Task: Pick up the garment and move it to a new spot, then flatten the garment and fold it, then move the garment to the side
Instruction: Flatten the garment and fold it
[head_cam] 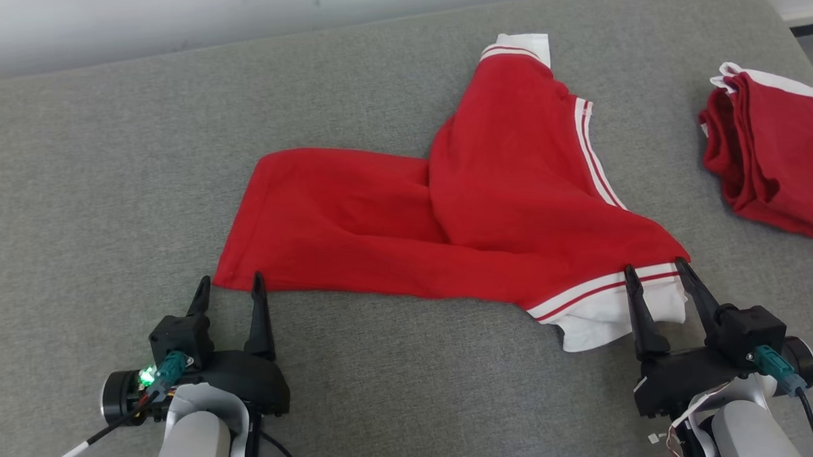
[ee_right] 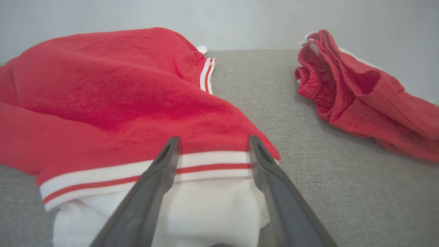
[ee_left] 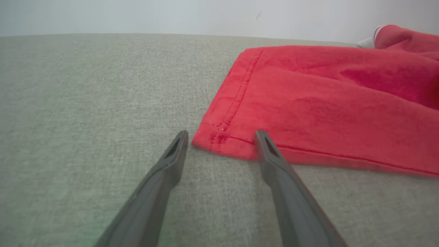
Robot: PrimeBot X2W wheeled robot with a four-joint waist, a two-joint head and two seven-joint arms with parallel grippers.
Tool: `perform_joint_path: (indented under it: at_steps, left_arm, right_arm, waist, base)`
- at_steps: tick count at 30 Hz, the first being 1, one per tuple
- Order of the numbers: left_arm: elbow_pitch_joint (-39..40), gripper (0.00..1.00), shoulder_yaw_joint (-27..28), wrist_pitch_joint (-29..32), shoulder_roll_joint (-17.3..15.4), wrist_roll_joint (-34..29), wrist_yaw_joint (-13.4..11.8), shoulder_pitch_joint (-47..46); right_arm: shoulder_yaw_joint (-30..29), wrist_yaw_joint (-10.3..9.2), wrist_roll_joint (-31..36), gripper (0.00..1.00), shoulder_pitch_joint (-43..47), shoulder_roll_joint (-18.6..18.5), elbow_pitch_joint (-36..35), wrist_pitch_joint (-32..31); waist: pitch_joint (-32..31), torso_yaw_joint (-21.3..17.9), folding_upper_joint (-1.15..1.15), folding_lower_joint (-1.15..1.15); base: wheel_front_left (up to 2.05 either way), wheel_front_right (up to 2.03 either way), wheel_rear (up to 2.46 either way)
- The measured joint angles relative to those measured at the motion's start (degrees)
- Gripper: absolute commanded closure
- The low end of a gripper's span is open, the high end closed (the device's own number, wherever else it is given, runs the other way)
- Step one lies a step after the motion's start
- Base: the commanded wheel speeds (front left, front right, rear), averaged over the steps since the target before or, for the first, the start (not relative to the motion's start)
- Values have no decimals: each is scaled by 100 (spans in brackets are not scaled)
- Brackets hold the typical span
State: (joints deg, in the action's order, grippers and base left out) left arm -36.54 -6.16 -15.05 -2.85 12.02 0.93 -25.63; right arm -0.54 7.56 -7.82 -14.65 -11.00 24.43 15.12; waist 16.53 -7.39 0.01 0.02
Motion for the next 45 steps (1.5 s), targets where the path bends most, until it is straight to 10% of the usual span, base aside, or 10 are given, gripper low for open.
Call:
perform_joint_path:
  at_steps: [6,8,33,34,36,45]
  left_arm:
    - [-233,0,181,-5,0,-103,-255,-142]
    - [-288,100,215,-7,0,-104,-300,-157]
    - [691,100,899,-1,10,74,-426,1834]
    - [684,96,896,0,8,78,-421,1863]
    - [727,0,868,0,8,81,-421,1876]
    - [1116,0,590,-1,12,102,-446,2165]
  right_arm:
    - [-8,-1,-8,0,-55,5,-33,0]
    - [-26,0,-5,0,-59,11,-40,0]
    - [48,0,-29,0,524,193,525,1]
    - [91,0,-41,0,542,194,539,0]
    - [175,-1,-76,0,579,178,558,1]
    - [294,-1,-213,0,873,115,657,0]
  waist:
    - [112,-173,0,-1]
    - [131,-208,0,-2]
    - [-957,625,-1,-3]
    - [-1009,653,-1,-3]
    - [-1099,695,-1,-3]
    - [-1337,678,-1,-3]
  base:
    - [0,0,0]
    - [0,0,0]
    - [0,0,0]
    - [0,0,0]
    - [0,0,0]
    - [0,0,0]
